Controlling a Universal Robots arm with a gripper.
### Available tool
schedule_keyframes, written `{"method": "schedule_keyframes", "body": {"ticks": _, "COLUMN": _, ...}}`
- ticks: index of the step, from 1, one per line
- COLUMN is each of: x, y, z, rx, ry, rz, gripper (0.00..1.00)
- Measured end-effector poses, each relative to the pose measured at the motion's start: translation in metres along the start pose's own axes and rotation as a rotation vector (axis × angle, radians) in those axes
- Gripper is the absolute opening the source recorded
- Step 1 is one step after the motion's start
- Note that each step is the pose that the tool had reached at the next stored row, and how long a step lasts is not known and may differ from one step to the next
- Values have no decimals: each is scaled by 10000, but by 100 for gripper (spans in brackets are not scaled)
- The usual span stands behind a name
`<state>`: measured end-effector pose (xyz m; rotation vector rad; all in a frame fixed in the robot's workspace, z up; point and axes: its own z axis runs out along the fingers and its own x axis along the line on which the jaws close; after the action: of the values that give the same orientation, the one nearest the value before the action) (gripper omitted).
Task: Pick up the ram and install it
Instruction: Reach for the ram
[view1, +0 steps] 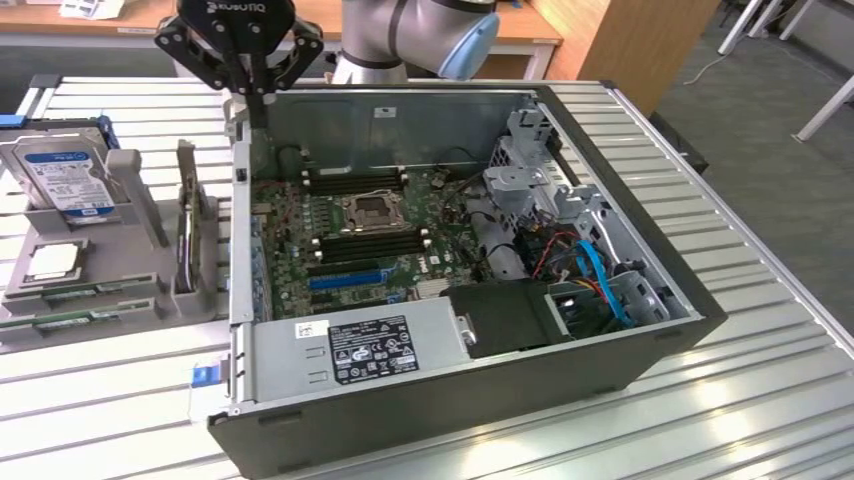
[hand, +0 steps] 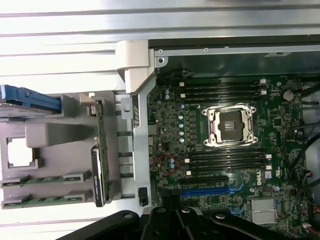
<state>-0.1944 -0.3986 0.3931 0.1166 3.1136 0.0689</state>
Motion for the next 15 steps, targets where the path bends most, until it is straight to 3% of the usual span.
{"method": "schedule_keyframes", "body": {"ticks": 15, "x": 143, "y": -10, "z": -3, "rx": 0, "ry": 0, "rz": 0, "gripper": 10}}
